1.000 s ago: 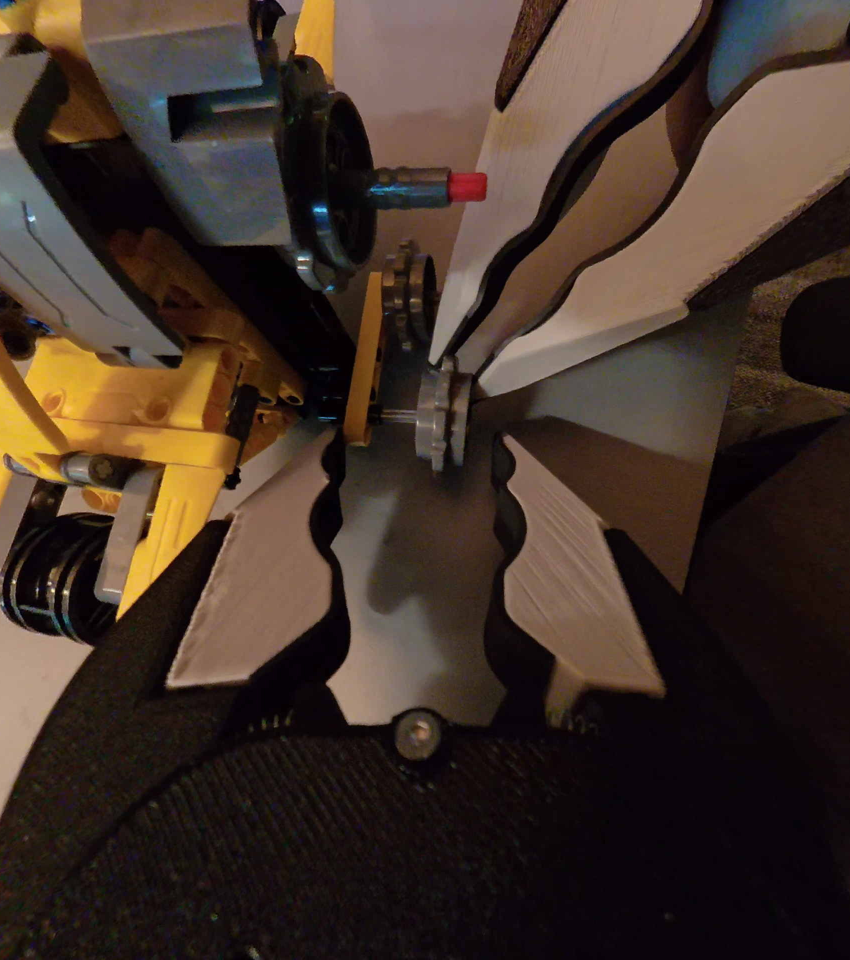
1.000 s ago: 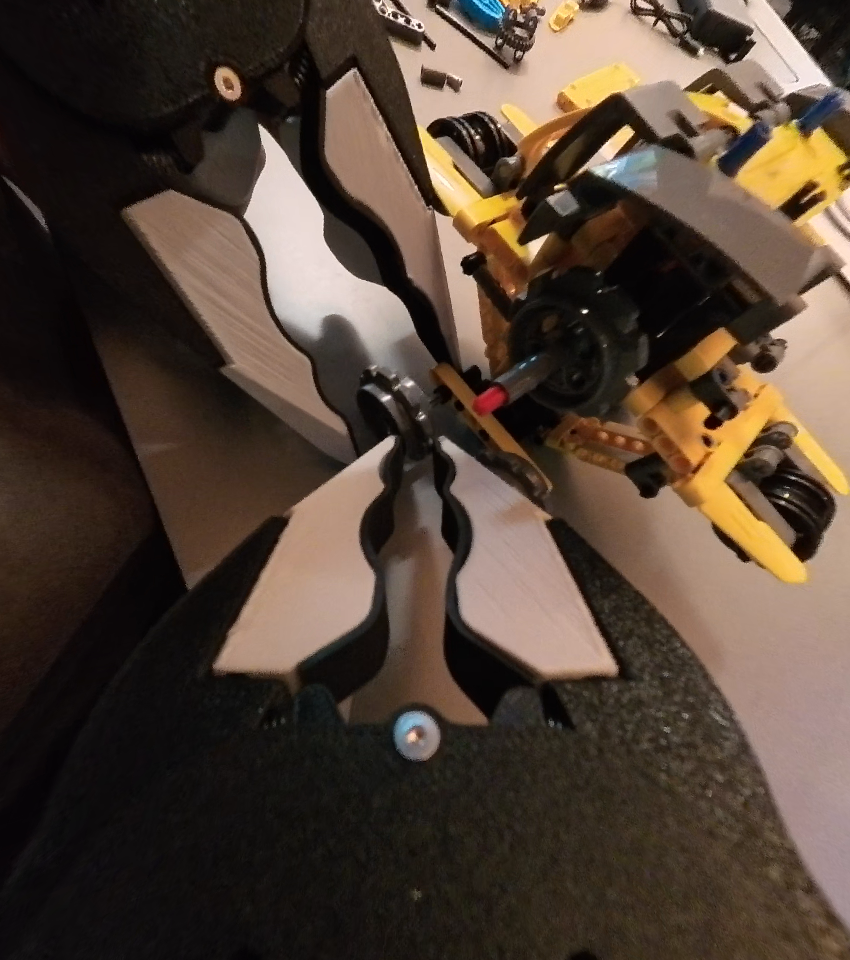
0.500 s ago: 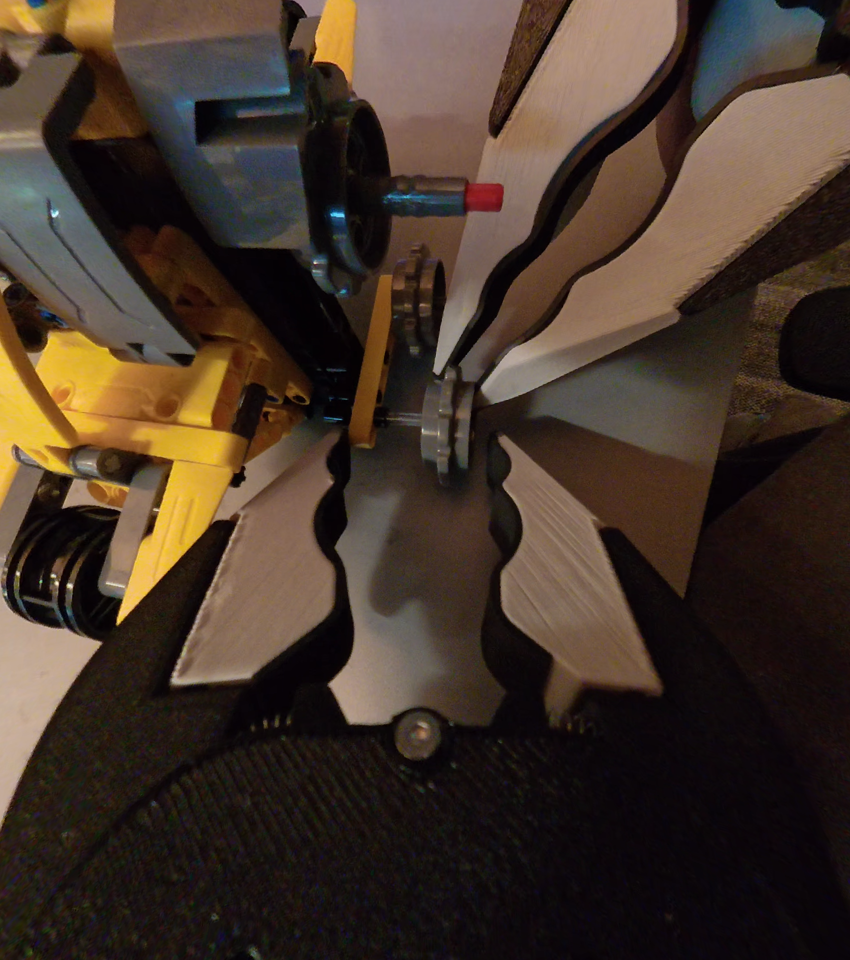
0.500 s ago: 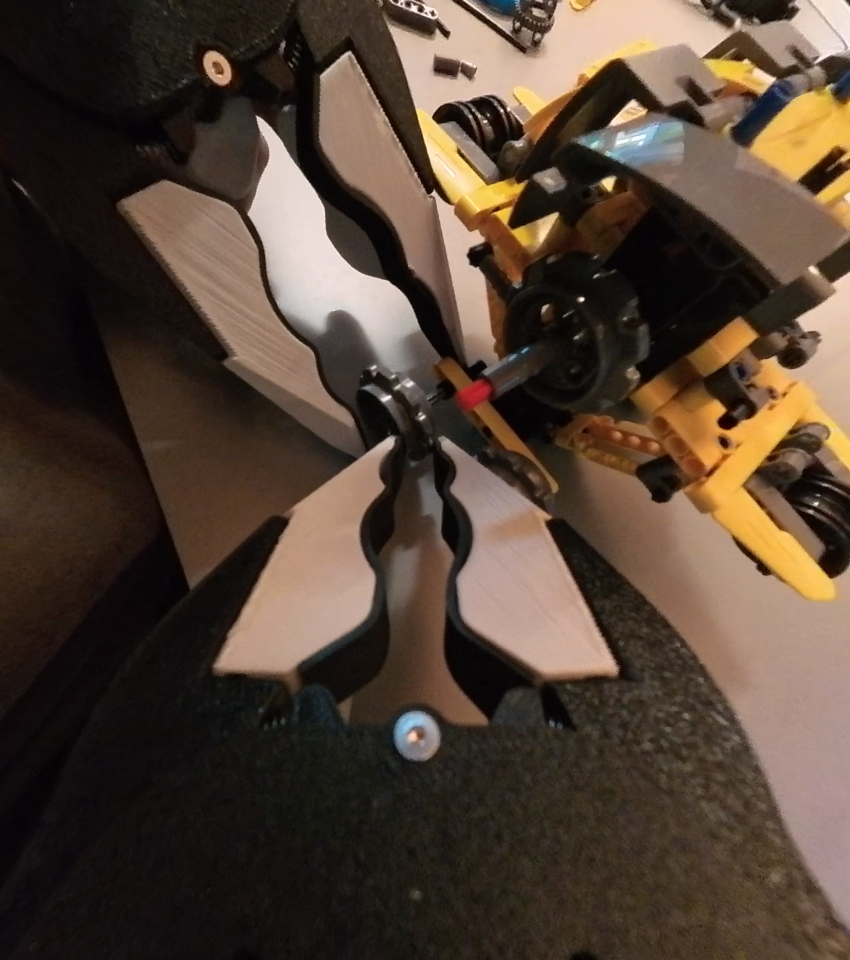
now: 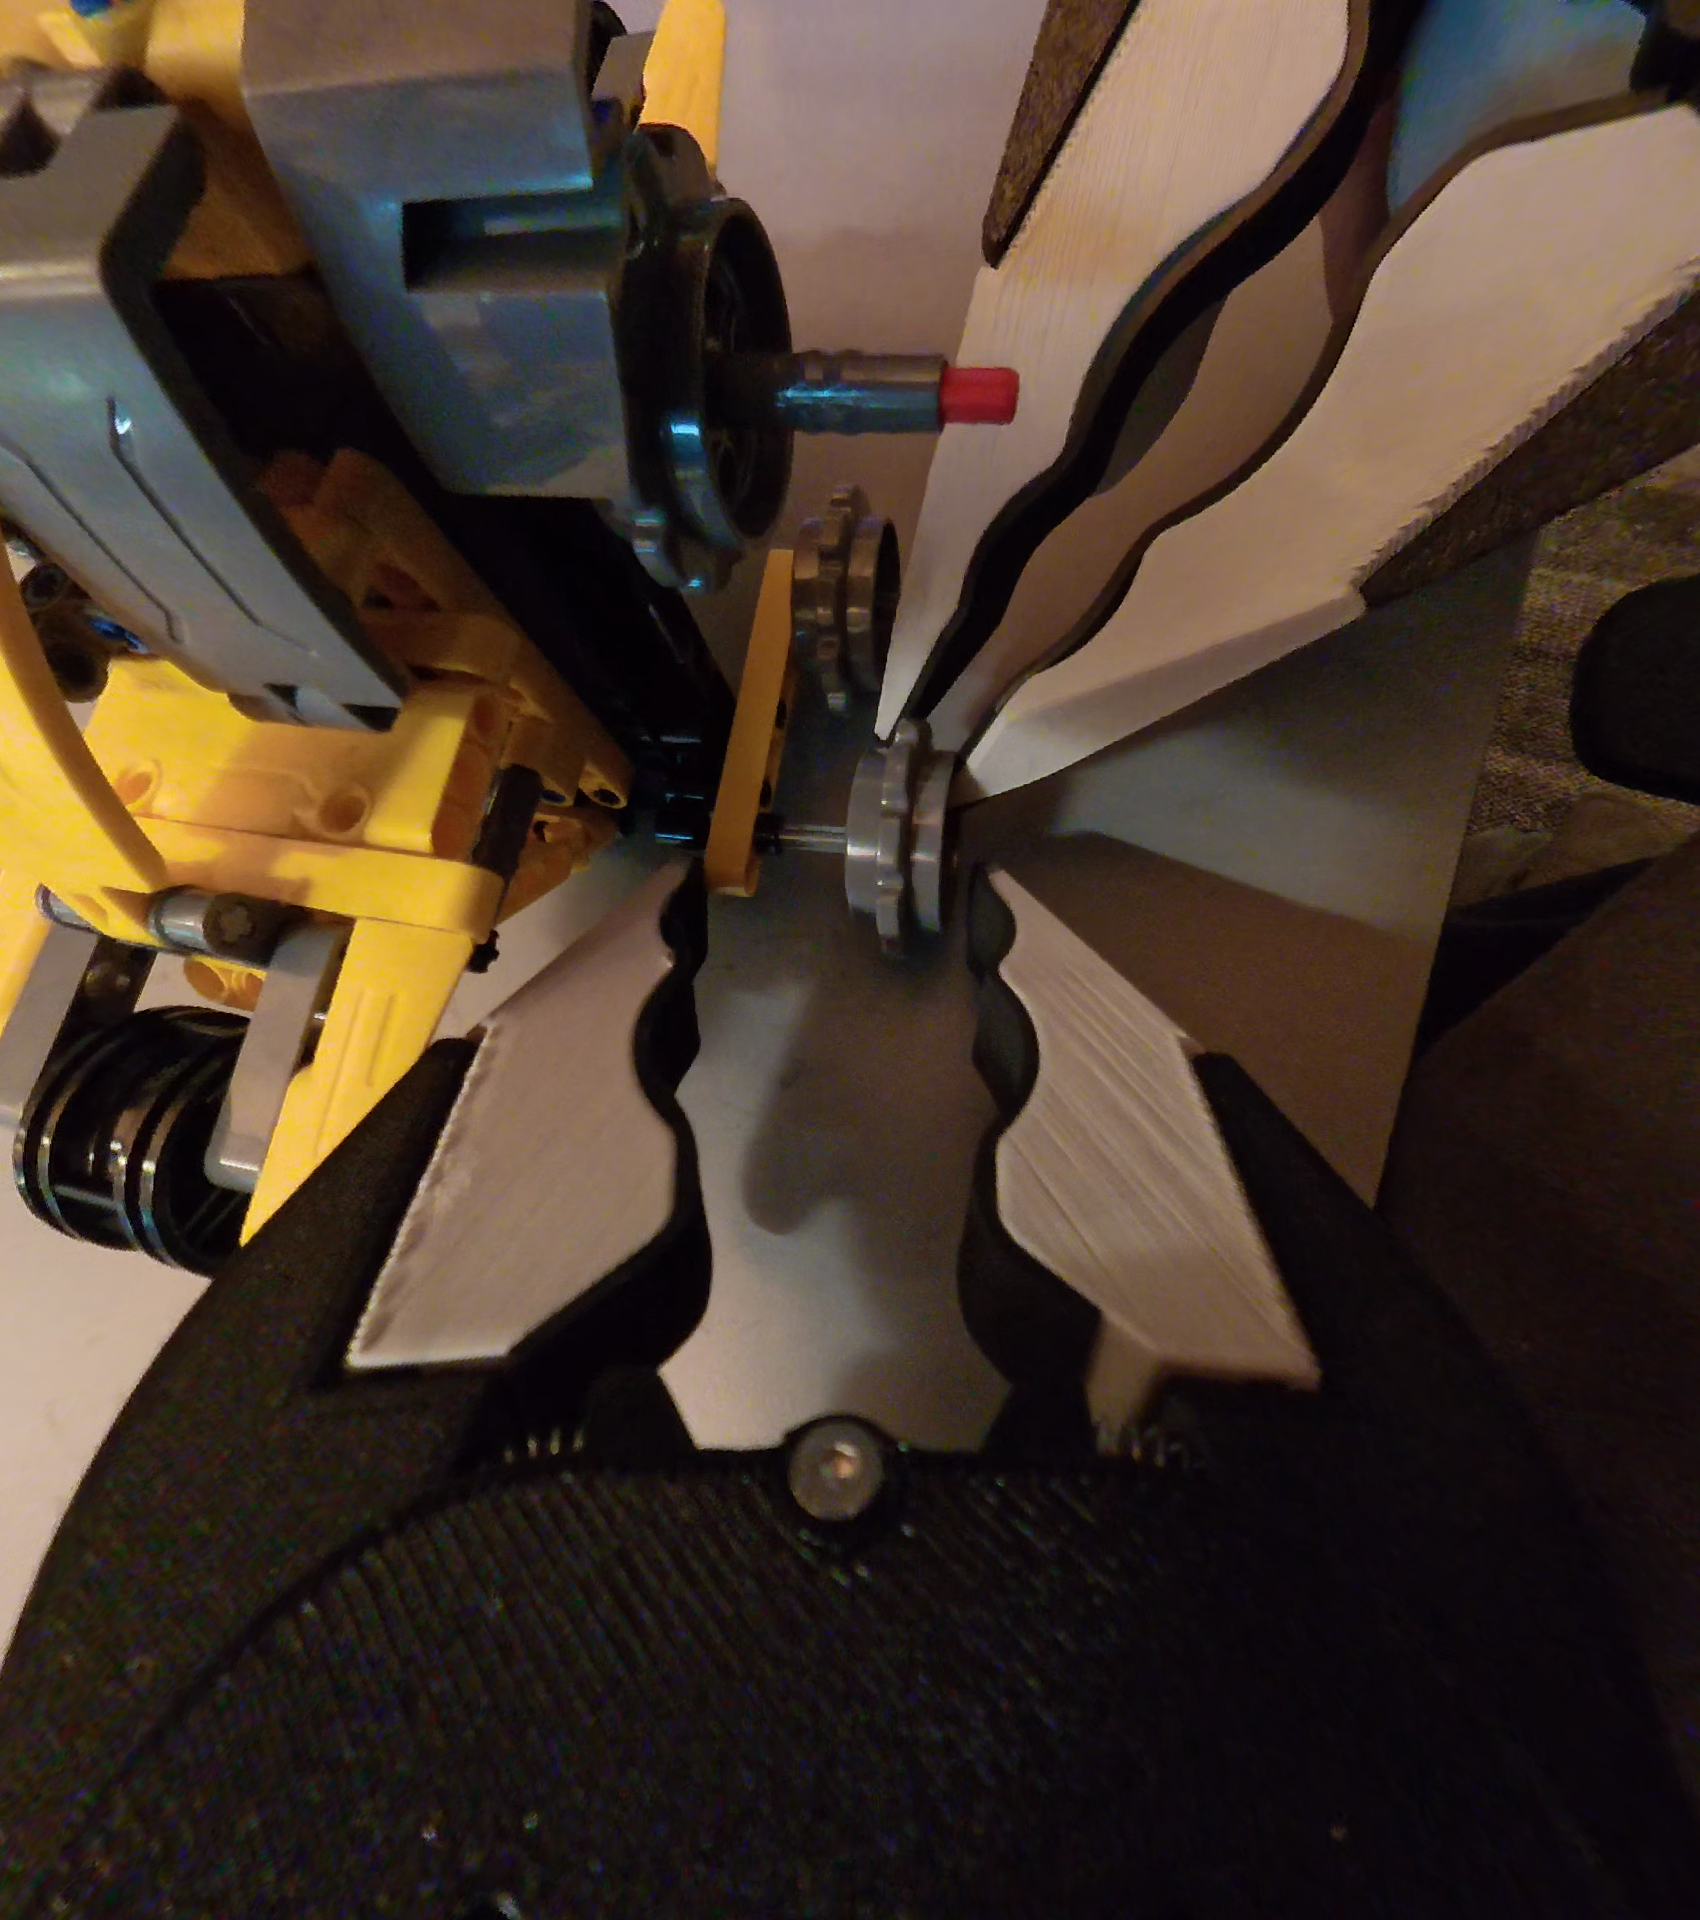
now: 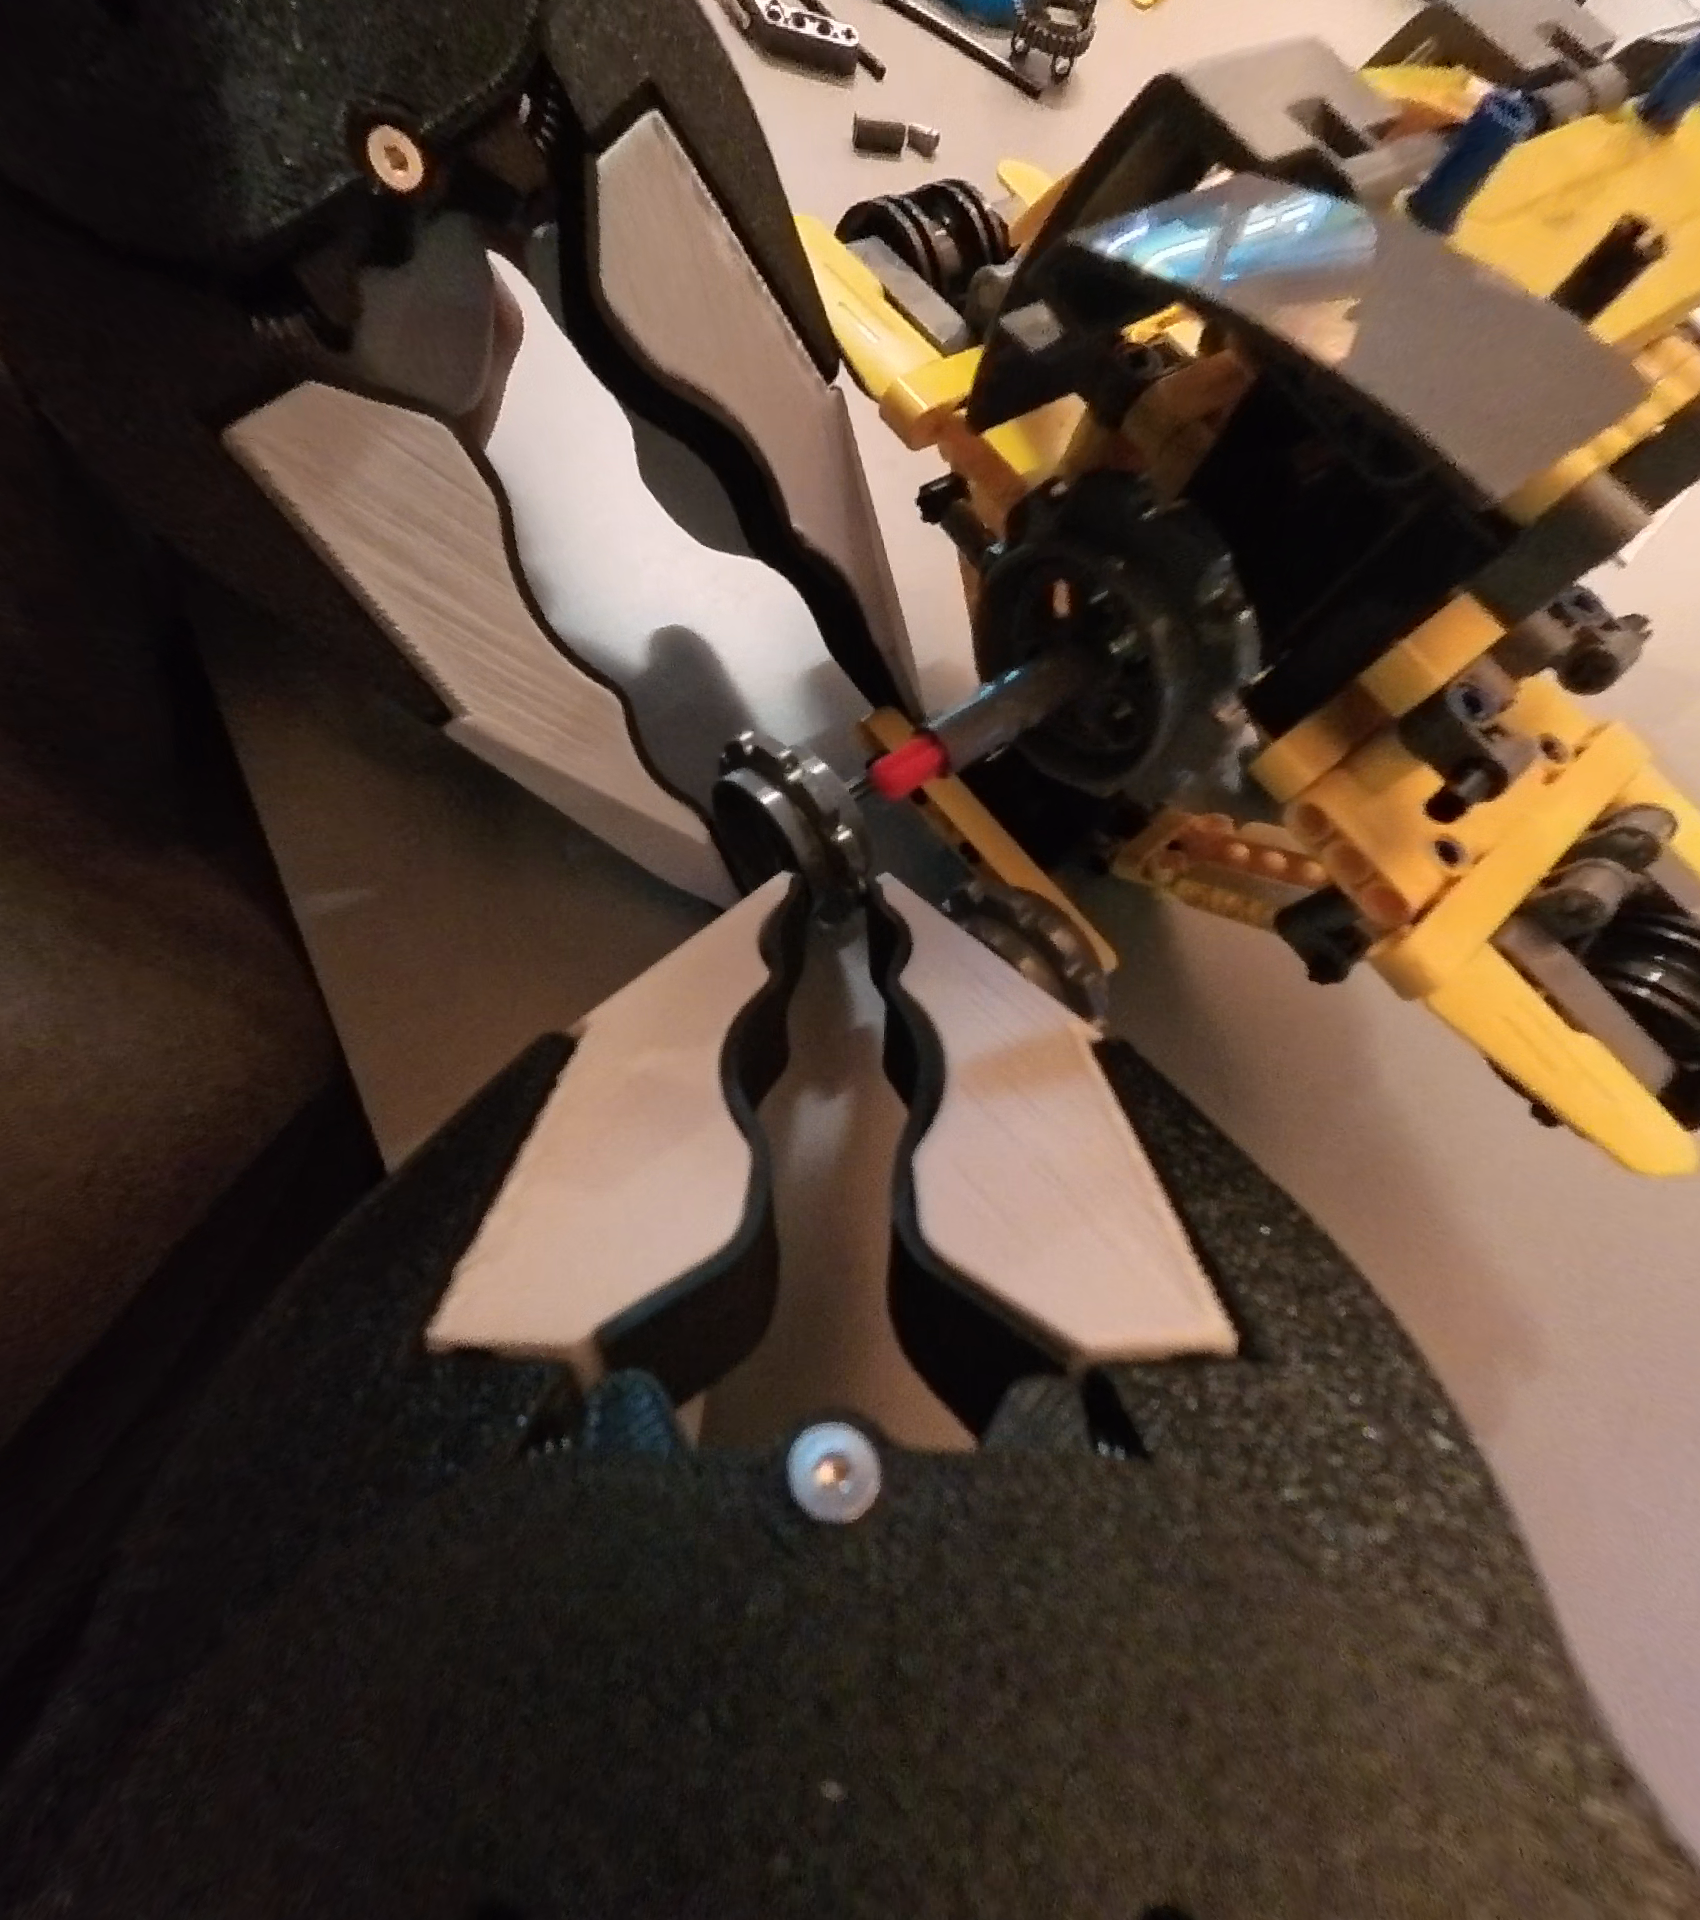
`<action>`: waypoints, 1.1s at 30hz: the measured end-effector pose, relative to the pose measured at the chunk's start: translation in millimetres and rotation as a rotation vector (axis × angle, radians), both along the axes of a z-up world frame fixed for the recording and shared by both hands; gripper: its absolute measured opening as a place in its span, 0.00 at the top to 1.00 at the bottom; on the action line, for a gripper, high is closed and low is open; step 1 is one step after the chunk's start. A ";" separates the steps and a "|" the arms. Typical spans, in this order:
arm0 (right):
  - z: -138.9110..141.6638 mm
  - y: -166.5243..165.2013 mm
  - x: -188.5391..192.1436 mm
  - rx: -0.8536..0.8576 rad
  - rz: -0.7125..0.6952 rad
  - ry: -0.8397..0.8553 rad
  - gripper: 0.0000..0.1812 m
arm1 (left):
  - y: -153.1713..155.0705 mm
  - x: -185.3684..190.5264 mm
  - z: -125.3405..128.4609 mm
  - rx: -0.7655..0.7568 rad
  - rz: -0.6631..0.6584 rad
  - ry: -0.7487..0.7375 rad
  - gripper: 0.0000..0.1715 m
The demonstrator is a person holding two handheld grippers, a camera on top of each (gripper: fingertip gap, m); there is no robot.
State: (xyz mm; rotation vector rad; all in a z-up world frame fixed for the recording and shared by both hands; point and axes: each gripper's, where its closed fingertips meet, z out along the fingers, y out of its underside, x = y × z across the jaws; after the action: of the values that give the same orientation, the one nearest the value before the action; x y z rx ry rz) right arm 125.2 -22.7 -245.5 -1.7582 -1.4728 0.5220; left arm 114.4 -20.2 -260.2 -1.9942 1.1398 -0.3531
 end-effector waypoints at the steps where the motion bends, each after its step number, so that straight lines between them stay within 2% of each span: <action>1: 0.4 -0.1 -0.4 0.001 0.003 0.000 0.94 | 0.1 -0.1 0.0 0.000 0.001 0.000 0.71; 12: -0.1 -0.1 -0.6 -0.018 -0.009 0.003 0.94 | 0.7 -0.3 0.4 0.002 0.006 -0.001 0.72; 24: -3.1 -0.2 -0.3 -0.176 -0.071 0.077 0.94 | 0.3 0.0 0.4 -0.003 0.003 -0.004 0.73; 33: -6.2 -0.1 0.4 -0.163 -0.086 0.061 0.94 | 0.5 -0.4 -0.3 0.002 0.008 0.005 0.74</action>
State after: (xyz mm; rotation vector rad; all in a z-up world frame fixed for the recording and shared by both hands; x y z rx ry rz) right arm 125.6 -22.8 -251.7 -1.9048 -1.3381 0.6608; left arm 114.0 -19.7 -260.5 -1.9982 1.1344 -0.3429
